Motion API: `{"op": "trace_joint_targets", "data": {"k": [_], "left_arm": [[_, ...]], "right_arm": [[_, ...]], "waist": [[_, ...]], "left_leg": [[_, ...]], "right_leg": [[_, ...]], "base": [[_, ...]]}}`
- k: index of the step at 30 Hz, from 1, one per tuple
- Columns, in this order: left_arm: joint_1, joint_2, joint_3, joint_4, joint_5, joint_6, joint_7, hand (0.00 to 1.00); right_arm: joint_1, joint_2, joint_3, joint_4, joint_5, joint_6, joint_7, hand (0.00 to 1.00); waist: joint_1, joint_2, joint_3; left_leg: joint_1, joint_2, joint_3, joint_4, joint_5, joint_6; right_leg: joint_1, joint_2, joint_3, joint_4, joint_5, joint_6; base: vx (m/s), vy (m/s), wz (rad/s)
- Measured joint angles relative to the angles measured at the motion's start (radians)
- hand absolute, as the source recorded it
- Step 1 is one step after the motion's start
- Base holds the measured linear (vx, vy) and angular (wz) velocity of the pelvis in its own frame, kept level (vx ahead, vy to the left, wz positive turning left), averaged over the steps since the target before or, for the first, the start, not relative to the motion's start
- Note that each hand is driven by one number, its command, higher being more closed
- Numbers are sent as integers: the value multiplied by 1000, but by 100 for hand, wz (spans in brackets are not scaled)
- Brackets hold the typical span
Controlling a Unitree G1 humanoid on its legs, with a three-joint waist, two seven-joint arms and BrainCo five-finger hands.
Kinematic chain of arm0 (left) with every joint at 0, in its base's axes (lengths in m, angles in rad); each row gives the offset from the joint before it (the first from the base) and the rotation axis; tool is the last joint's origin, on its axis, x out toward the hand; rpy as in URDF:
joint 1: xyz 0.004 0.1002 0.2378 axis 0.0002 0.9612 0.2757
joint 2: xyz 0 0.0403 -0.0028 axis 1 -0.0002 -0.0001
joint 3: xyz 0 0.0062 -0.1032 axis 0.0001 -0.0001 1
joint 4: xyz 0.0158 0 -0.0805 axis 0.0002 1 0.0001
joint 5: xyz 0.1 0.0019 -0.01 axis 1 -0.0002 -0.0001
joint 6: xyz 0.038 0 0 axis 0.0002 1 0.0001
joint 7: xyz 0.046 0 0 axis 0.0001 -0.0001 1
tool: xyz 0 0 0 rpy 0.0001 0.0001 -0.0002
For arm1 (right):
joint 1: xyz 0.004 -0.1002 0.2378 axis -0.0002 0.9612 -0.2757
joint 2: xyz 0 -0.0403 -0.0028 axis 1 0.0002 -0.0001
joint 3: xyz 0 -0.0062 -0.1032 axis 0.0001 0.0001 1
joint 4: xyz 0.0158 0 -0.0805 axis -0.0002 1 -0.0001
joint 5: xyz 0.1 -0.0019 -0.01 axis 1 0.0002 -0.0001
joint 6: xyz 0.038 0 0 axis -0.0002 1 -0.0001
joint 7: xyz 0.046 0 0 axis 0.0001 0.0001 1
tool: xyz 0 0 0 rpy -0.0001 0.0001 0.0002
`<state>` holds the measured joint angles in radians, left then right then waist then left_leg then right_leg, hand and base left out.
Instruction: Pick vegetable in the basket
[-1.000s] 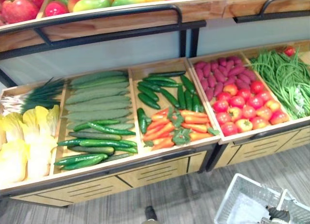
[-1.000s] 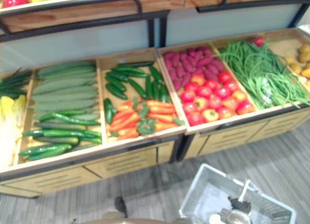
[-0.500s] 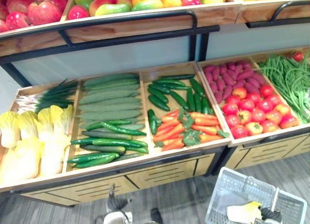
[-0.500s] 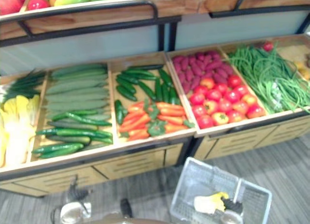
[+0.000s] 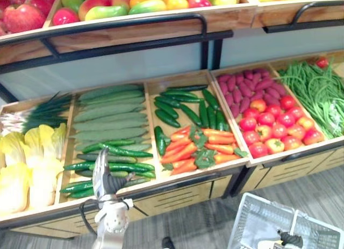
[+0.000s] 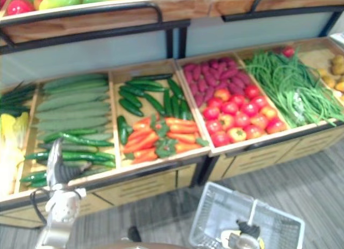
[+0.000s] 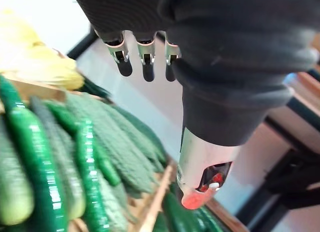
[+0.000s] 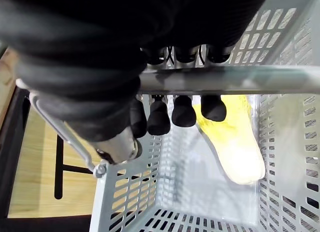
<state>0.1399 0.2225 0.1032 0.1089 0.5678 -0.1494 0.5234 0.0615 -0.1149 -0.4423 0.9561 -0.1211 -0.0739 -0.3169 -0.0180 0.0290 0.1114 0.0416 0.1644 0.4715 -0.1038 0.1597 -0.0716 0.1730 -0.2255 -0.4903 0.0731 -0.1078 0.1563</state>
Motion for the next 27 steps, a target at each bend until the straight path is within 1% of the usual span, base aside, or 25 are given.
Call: {"op": "trace_joint_targets", "data": {"k": [2, 4, 5, 6, 8, 9, 10, 11, 14, 17, 18, 19, 21, 23, 27], "left_arm": [[-33, 27, -26, 4, 26, 0, -9, 0], [-91, 81, -62, 34, 87, 1, -21, 0], [-104, 94, -71, 51, 98, 1, -21, 0], [-122, 110, -79, 76, 116, 4, -24, 0], [-176, 153, -111, 155, 127, 7, -30, 0], [-188, 161, -117, 176, 133, 7, -32, 0], [-206, 180, -133, 212, 152, 7, -38, 0], [-219, 202, -152, 244, 154, 6, -50, 0], [-252, 248, -200, 306, 153, -1, -77, 0], [-301, 282, -246, 364, 148, -16, -99, 0], [-316, 302, -268, 381, 146, -24, -109, 0], [-325, 317, -280, 383, 144, -30, -117, 0], [-350, 326, -302, 405, 143, -48, -131, 0], [-374, 326, -329, 425, 143, -52, -142, 0], [-387, 326, -333, 426, 142, -59, -146, 0]], "right_arm": [[-3, -11, 20, -8, -8, 0, 2, 100], [-1, -16, 22, -27, -37, 0, 14, 100], [0, -19, 27, -33, -37, 0, 18, 100], [0, -27, 40, -42, -38, 0, 22, 100], [-10, -38, 60, -58, -38, 0, 30, 100], [-14, -38, 60, -59, -38, 0, 34, 100], [-24, -39, 65, -60, -39, 0, 40, 100], [-34, -42, 74, -61, -39, 0, 41, 100], [-43, -52, 100, -97, -40, 0, 41, 100], [-48, -69, 116, -128, -75, 0, 41, 100], [-55, -83, 136, -139, -75, 0, 41, 100], [-67, -94, 143, -158, -76, -1, 41, 100], [-87, -114, 148, -176, -76, -1, 41, 100], [-90, -125, 151, -176, -76, -4, 40, 100], [-101, -137, 180, -194, -76, -6, 39, 100]], "waist": [[-7, 5, -3], [-9, 10, -2], [-10, 10, -2], [-12, 10, -3], [-14, 18, -1], [-16, 19, -1], [-25, 17, 0], [-33, 16, 1], [-38, 16, 4], [-40, 22, 14], [-59, 23, 16], [-61, 27, 19], [-63, 34, 33], [-69, 32, 39], [-87, 37, 50]], "left_leg": [[2, 4, 12, 0, -3, -4], [14, 10, 38, 0, -9, -11], [17, 12, 45, 0, -11, -15], [17, 14, 55, 0, -13, -17], [14, 23, 88, 0, -15, -19], [14, 25, 95, 0, -15, -20], [14, 28, 106, 0, -16, -21], [13, 30, 116, 1, -18, -24], [11, 31, 131, 5, -19, -26], [5, 31, 149, 7, -19, -26], [-6, 32, 152, 7, -19, -26], [-23, 35, 164, 7, -17, -26], [-32, 40, 182, 7, -16, -26], [-32, 40, 190, 7, -16, -27], [-41, 38, 204, 7, -16, -27]], "right_leg": [[-8, 2, 12, 0, 0, 0], [-15, 6, 42, -1, 0, 0], [-17, 7, 51, -2, 0, 0], [-26, 8, 61, -1, 0, 0], [-54, 15, 93, 0, 3, 3], [-60, 17, 102, 0, 3, 3], [-69, 20, 115, 1, 4, 2], [-76, 21, 120, 3, 7, -1], [-106, 21, 159, 6, 9, -4], [-123, 21, 176, 5, 11, -7], [-140, 23, 182, 6, 13, -10], [-167, 26, 203, 10, 19, -17], [-192, 33, 226, 9, 36, -26], [-199, 32, 231, 8, 40, -28], [-221, 30, 259, 7, 51, -27]], "base": [[5, -12, -21], [14, -24, -35], [12, -21, -32], [21, -27, -34], [35, -43, -41], [38, -48, -37], [49, -48, -29], [52, -45, -30], [46, -42, -38], [33, -37, -22], [3, -25, -17], [-3, -24, -26], [-20, -35, -32], [-25, -34, -20], [-41, -24, -13]]}}
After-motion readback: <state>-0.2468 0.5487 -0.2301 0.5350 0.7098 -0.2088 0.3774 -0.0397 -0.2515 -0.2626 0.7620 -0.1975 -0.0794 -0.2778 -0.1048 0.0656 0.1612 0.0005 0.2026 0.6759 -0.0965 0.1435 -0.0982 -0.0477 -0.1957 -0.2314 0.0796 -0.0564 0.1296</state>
